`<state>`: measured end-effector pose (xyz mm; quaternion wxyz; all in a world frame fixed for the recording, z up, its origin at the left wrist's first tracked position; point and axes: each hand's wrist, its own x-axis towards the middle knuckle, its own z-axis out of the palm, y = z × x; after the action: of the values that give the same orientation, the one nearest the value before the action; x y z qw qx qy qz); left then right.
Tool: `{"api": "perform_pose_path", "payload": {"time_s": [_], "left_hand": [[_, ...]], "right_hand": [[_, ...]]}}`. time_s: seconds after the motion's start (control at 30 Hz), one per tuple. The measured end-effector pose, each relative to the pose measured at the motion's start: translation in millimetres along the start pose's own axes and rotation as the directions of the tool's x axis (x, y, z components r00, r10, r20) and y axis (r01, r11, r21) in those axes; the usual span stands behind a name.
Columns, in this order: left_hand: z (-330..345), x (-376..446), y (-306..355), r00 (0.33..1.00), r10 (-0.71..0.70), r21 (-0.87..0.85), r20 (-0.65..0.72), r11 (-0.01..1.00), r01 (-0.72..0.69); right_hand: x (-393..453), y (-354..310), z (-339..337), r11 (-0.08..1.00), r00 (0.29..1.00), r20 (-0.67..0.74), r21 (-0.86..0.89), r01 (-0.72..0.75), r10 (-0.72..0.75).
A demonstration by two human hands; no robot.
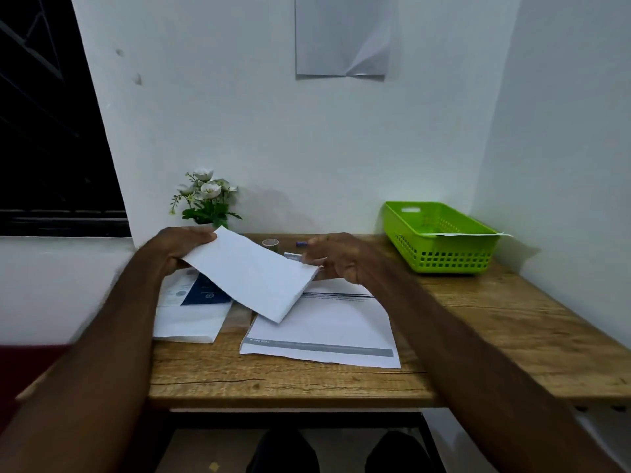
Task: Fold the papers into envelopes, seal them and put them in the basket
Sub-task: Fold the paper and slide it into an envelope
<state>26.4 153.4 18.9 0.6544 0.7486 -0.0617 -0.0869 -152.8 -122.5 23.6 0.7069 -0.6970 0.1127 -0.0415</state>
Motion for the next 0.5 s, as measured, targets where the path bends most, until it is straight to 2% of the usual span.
{"api": "perform_pose_path", "payload": {"time_s": [0.13,0.23,0.33,0.5], "left_hand": [[9,3,-6,0.976,0.133,0.098,-0.171,0.988,-0.117],[10,8,-12,0.929,0.280,0.275,-0.240,0.938,-0.212],[10,10,-14,0.899,0.361,0.506,-0.247,0.839,-0.198],[15,9,-17,0.895,0.397,0.667,-0.201,0.725,-0.172]], "right_hand": [[-3,0,2,0.995,0.998,0.024,-0.083,-0.051,0.053],[-3,1,1,0.988,0.998,0.015,-0.143,-0.051,0.054],[-4,4,-2,0.968,1.000,-0.003,-0.251,-0.026,0.026],[-2,9,-2,0.916,0.998,-0.049,-0.399,0.025,-0.048]]}}
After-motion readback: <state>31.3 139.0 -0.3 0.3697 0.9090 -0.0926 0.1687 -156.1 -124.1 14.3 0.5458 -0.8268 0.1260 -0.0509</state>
